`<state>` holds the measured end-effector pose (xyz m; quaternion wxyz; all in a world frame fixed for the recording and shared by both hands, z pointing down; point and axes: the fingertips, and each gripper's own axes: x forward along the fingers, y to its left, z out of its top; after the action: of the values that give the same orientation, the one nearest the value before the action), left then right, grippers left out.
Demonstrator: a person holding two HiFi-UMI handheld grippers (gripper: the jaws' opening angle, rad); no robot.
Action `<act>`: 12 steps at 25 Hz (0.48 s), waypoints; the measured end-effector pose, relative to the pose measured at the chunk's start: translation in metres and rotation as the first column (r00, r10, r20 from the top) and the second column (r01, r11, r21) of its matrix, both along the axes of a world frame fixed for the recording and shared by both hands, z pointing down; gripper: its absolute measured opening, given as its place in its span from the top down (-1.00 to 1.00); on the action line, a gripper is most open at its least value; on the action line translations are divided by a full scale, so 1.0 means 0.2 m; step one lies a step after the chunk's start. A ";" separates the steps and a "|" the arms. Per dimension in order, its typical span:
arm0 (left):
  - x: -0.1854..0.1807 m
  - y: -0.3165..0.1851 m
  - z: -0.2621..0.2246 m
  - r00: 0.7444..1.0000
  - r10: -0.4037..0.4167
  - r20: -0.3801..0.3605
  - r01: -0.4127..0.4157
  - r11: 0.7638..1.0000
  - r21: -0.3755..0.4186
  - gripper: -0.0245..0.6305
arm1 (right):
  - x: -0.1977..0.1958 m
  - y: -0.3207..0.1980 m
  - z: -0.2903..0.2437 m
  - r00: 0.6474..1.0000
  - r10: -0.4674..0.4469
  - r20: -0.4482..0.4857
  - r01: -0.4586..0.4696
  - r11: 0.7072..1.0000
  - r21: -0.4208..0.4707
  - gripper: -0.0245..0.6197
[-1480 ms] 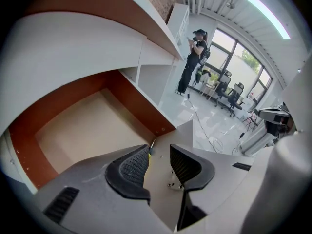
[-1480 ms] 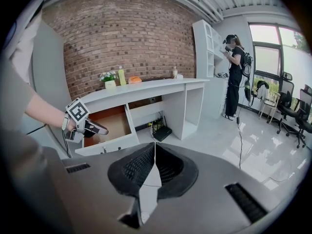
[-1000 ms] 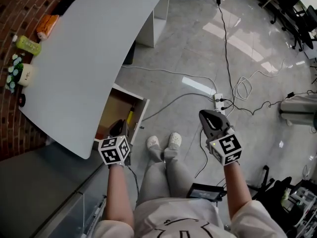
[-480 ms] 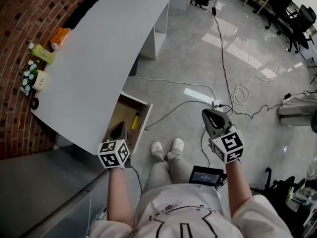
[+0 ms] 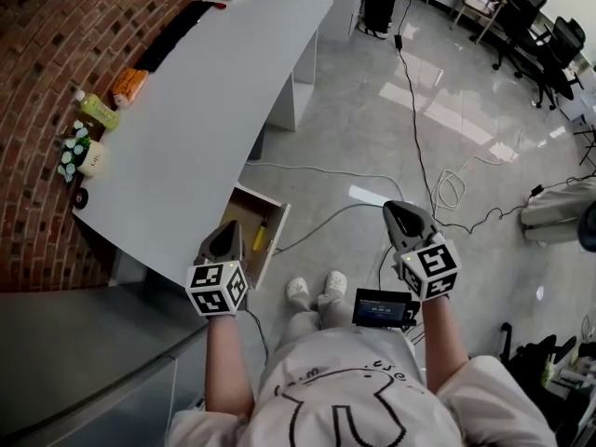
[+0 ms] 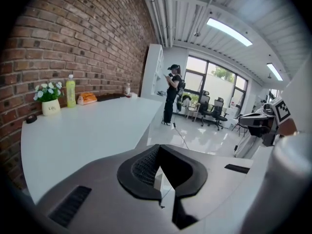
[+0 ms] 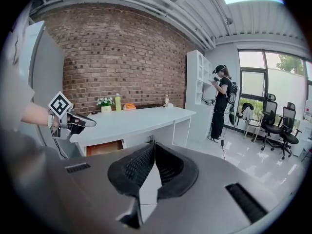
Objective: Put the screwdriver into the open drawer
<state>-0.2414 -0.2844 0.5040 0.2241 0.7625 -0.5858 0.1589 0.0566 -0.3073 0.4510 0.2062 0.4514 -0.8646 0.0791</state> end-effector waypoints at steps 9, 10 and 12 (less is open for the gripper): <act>-0.02 -0.07 -0.24 0.999 -0.002 0.034 -0.001 0.993 0.117 0.89 | 0.05 -0.06 -0.23 0.999 0.037 0.032 -0.040 0.994 0.097 0.86; -0.02 -0.09 -0.27 0.999 -0.002 0.038 -0.003 0.991 0.136 0.89 | 0.05 -0.07 -0.25 0.998 0.044 0.039 -0.048 0.993 0.109 0.86; -0.02 -0.11 -0.33 0.999 -0.002 0.046 -0.006 0.985 0.171 0.89 | 0.06 -0.09 -0.31 0.997 0.051 0.050 -0.057 0.990 0.130 0.86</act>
<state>-0.2452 -0.3065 0.4372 0.1442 0.7757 -0.6014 0.1256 0.0692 -0.3248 0.3898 0.1539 0.4852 -0.8599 0.0381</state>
